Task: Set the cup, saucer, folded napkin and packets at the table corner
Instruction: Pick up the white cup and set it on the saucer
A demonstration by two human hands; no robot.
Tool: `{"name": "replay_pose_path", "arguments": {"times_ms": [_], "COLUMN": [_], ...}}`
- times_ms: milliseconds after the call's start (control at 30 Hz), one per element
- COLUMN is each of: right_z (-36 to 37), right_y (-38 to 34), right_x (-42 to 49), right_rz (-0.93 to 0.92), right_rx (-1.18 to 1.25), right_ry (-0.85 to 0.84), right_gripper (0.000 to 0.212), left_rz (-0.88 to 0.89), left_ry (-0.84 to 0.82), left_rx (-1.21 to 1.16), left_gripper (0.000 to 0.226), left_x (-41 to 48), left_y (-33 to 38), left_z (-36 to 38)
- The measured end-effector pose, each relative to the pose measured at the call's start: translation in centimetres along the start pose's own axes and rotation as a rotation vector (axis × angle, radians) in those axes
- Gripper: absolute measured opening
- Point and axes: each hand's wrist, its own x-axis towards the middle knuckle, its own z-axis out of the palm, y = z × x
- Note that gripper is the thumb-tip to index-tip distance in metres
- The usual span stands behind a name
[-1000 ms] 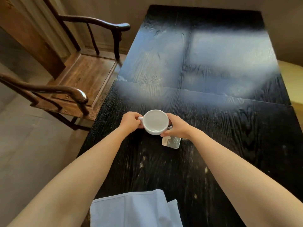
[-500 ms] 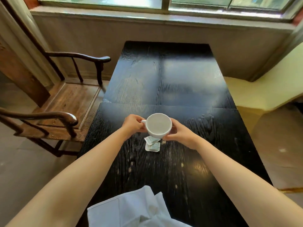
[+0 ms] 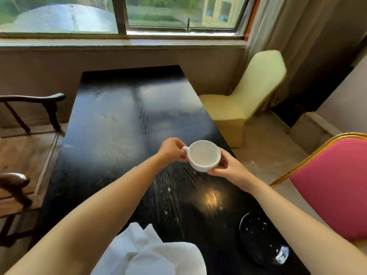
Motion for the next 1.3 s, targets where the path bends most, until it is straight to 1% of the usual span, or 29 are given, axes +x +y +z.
{"name": "replay_pose_path", "arguments": {"times_ms": [100, 200, 233, 300, 367, 567, 667, 800, 900, 1033, 1133, 1300], "right_z": [-3.0, -4.9, -5.5, -6.5, -7.2, -7.5, -6.9, -6.0, -5.3, -4.9, -4.6, -3.6], "right_y": [1.9, 3.8, 4.7, 6.9, 9.3, 16.0, 19.1, 22.3, 23.8, 24.4, 24.3, 24.3], "right_x": [-3.2, -5.9, -7.1, -9.3, -11.4, -16.1, -17.6, -18.8, -19.1, -19.0, -19.0, -19.0], "right_rz": [0.021, 0.052, 0.065, 0.091, 0.127, 0.246, 0.286, 0.319, 0.328, 0.313, 0.301, 0.279], "right_rx": [0.048, 0.084, 0.104, 0.141, 0.158, 0.265, 0.311, 0.307, 0.297, 0.252, 0.217, 0.183], "right_ry": [0.111, 0.195, 0.223, 0.283, 0.333, 0.363, 0.367, 0.374, 0.391, 0.410, 0.428, 0.504], "right_gripper": [0.072, 0.075, 0.074, 0.073, 0.072, 0.074, 0.073, 0.074, 0.076, 0.082, 0.082, 0.080], "left_rz": [0.037, 0.062, 0.074, 0.116, 0.153, 0.128, 0.121, 0.087, 0.080, 0.088, 0.111, 0.146], "left_ry": [-0.080, -0.113, -0.128, -0.152, -0.179, -0.294, -0.315, -0.333, -0.316, -0.272, -0.253, -0.227], "left_rx": [0.001, -0.002, 0.007, 0.092, 0.175, 0.324, 0.356, 0.407, 0.423, 0.432, 0.436, 0.423], "left_gripper": [0.019, 0.023, 0.021, 0.012, 0.012, 0.014, 0.013, 0.016, 0.015, 0.015, 0.015, 0.016], "left_x": [-0.4, -0.9, -1.2, -1.9, -2.6, -4.2, -4.8, -5.7, -6.2, -6.4, -6.4, -6.1], "left_y": [2.8, 4.1, 4.5, 4.8, 4.9, 2.7, 0.8, -1.2, -2.2, -3.0, -3.0, -3.1], "left_z": [4.0, 7.8, 9.5, 12.7, 15.5, 22.8, 25.4, 27.8, 28.7, 29.0, 29.2, 29.7]}}
